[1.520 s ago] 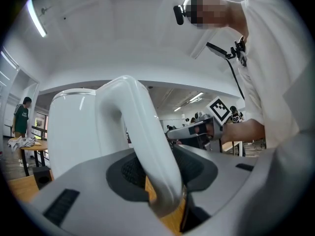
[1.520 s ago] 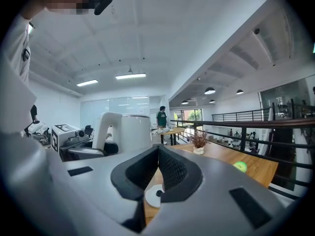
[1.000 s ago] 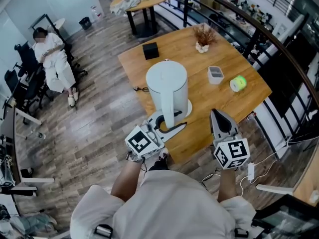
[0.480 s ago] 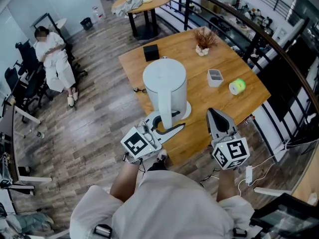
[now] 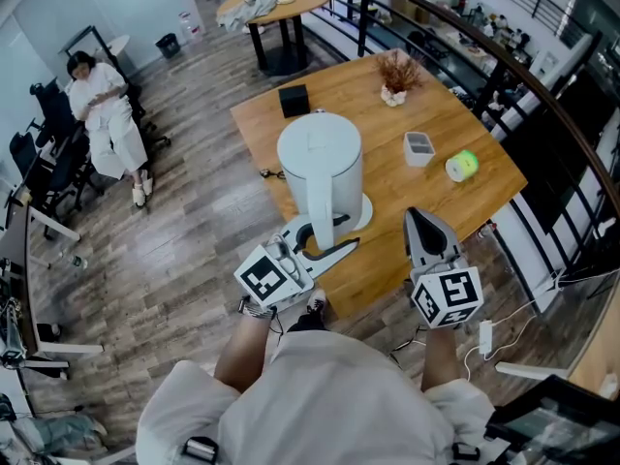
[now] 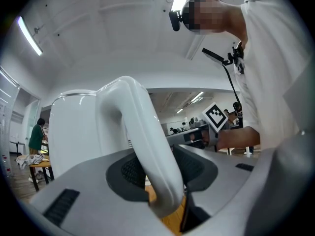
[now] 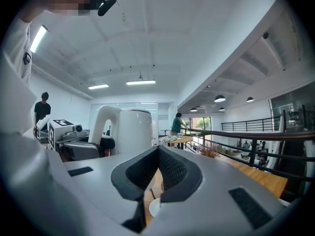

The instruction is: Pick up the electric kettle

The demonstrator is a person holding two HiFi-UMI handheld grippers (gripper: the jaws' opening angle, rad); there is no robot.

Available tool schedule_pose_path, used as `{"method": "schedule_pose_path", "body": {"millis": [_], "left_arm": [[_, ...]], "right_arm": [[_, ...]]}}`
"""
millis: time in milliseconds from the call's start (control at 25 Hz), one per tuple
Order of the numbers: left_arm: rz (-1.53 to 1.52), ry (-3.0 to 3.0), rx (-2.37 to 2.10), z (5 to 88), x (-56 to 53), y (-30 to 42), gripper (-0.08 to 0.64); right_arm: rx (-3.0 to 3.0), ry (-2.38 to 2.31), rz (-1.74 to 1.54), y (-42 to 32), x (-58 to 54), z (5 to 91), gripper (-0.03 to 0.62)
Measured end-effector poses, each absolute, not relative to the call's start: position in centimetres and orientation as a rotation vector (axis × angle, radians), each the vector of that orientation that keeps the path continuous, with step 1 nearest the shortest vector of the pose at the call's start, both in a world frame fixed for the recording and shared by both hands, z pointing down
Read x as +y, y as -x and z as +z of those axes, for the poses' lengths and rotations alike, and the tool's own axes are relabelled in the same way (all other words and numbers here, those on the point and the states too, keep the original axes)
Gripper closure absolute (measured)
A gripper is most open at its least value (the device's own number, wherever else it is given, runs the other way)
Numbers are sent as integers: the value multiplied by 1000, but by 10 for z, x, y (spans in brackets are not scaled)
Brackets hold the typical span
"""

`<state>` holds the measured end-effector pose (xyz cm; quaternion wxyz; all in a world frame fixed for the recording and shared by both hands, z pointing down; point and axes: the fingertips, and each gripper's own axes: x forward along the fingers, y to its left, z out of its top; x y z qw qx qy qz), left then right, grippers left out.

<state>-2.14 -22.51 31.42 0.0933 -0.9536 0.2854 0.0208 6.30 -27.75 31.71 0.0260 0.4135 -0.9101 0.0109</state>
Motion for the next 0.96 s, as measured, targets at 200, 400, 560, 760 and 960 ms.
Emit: {"method": "schedule_pose_path", "body": {"millis": [200,400,560,760,960], "left_arm": [[54,2833,843,316,-226,21,403],[52,2837,840,319,-227,20,403],[57,2839,842,320,-227,20,403],[59,2841,841,320,-228,22,402],[57,2845,842,322,-229,23,402]], "right_arm": [[-2805,-1270,33,-61,-278,318,584],[-2795,-1263,30,-61,-279,320,584],[-2793,-1260,31,-61,-280,321,584],[-2787,-1261,27,-59,-280,320,584],[-2784,-1259,24,-59,-282,321,584]]}}
